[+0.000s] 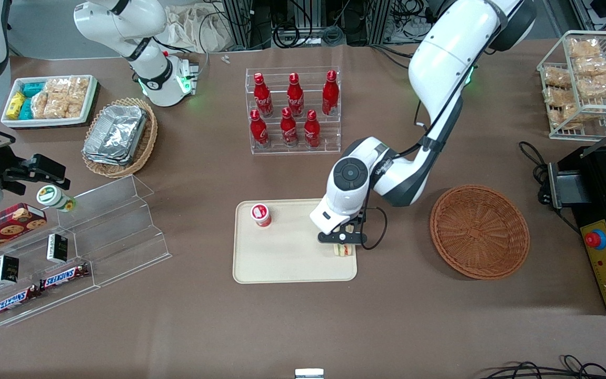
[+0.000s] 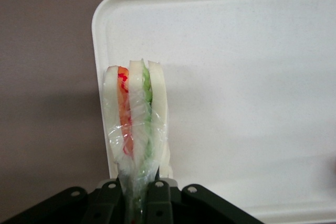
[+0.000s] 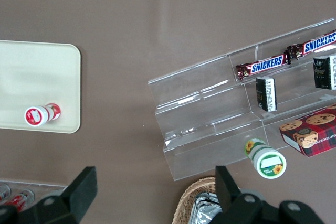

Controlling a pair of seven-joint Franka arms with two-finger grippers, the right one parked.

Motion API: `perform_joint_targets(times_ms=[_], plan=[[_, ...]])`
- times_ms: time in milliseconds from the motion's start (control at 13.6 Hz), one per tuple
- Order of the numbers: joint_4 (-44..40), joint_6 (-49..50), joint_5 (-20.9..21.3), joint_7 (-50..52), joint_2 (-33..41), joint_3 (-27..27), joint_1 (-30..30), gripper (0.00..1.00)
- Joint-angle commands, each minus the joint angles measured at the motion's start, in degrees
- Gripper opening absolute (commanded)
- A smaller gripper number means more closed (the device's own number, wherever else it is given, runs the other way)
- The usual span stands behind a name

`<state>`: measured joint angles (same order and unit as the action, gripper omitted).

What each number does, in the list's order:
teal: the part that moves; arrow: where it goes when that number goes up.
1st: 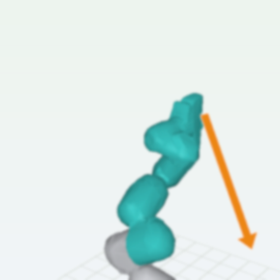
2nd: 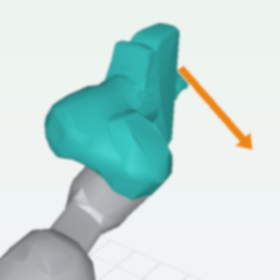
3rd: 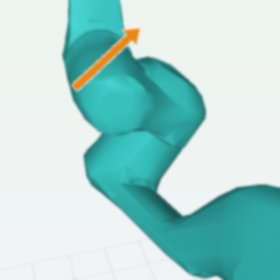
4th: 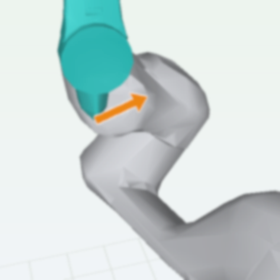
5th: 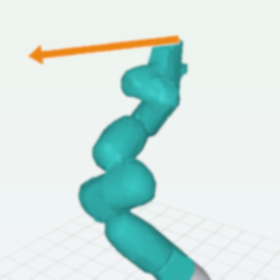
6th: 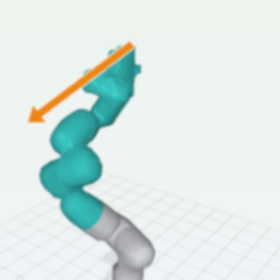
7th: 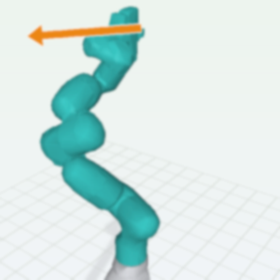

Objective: Place sandwich from basket to tray

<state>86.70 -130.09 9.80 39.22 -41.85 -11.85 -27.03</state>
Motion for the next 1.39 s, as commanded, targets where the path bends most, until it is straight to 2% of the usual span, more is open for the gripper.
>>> perform_joint_targets(times_ms=[0, 73, 147, 220, 294, 587, 734, 954, 1174, 1321], plan=[[-2.0, -2.8, 0.5, -0.1, -3.0, -0.3, 1.0, 0.0], [-2.0, -3.1, 0.5, -0.1, -3.2, -0.3, 1.1, 0.09], [-2.0, -3.2, 0.4, 0.1, -3.2, -0.3, 1.1, 0.4], [-2.0, -3.0, 0.3, 0.2, -3.0, -0.3, 1.1, 0.88], [-1.8, -2.0, 0.1, 0.5, -2.3, -0.5, 1.2, 0.99], [-1.9, 14.6, -5.4, -4.0, 4.5, -0.5, 3.3, 0.99], [-1.5, 23.3, -6.0, -8.4, 8.1, -0.1, 4.3, 0.99], [-1.5, 33.9, -6.5, -12.2, 12.2, -0.4, 9.4, 0.99], [-1.6, 41.1, -6.2, -18.4, 16.8, -0.1, 15.4, 0.99], [-1.7, 44.6, -6.2, -26.0, 20.1, -0.1, 20.0, 0.99]])
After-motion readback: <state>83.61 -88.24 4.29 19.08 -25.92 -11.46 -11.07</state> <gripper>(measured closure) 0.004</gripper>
